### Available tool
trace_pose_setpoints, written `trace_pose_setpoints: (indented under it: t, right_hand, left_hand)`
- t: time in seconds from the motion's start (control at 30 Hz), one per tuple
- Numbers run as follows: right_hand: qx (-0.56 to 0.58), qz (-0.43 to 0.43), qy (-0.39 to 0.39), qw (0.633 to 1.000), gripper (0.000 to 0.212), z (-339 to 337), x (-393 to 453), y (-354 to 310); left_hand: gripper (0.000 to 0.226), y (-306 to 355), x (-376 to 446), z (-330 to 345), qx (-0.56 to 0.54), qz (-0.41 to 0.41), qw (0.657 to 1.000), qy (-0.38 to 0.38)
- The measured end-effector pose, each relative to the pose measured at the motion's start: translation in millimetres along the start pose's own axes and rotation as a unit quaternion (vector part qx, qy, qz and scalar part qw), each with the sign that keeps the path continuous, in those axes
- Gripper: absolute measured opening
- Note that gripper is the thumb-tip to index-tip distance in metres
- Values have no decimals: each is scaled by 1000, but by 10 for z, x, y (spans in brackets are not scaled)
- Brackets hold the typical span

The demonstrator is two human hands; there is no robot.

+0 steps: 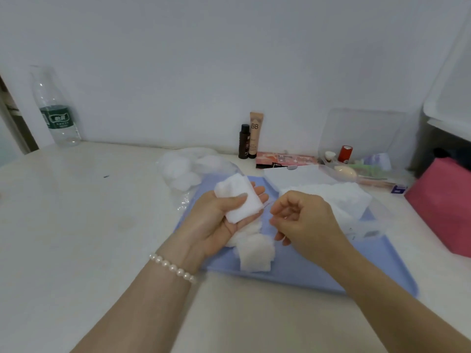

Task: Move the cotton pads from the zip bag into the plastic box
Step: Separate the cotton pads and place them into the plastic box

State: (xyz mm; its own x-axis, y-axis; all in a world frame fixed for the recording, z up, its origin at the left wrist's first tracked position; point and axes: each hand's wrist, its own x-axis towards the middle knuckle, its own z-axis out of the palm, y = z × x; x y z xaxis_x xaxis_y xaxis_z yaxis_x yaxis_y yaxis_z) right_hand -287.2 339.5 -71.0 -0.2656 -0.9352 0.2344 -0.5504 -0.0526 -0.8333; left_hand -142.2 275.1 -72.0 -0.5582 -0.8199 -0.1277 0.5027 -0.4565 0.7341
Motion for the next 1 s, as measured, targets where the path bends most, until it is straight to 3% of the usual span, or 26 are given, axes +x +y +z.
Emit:
trace_pose_setpoints:
  t: [0.17,0.3,0.4,0.53,0.67,0.8,1.0]
  right_hand:
    - [-118,-47,-60,990,13,157,-97,58]
    - [-125,-8,-82,989,35,235,-174,50]
    - [-113,29,-108,987,34,270,-225,62]
    - [-91,3,-65,994,34,208,-171,59]
    - [22,-8,-21,1000,36,-4,-59,-107]
    - [211,7,-44,977,23,-291,11,-246]
    - [201,-3,2,980,19,-372,79,-178]
  left_hand:
    - [42,102,-43,-59,-16,-20,999,-25]
    - [46,122,-42,-100,-21,-28,999,-30]
    - [47,102,-55,-79,-17,-30,999,-39]
    - [41,87,-65,-71,-14,-32,998,-48]
    - [34,68,-38,-75,-15,-30,998,-53]
    - [38,-36,-32,-40,20,-50,995,-85]
    - [50,-130,-68,48,36,-82,992,-83]
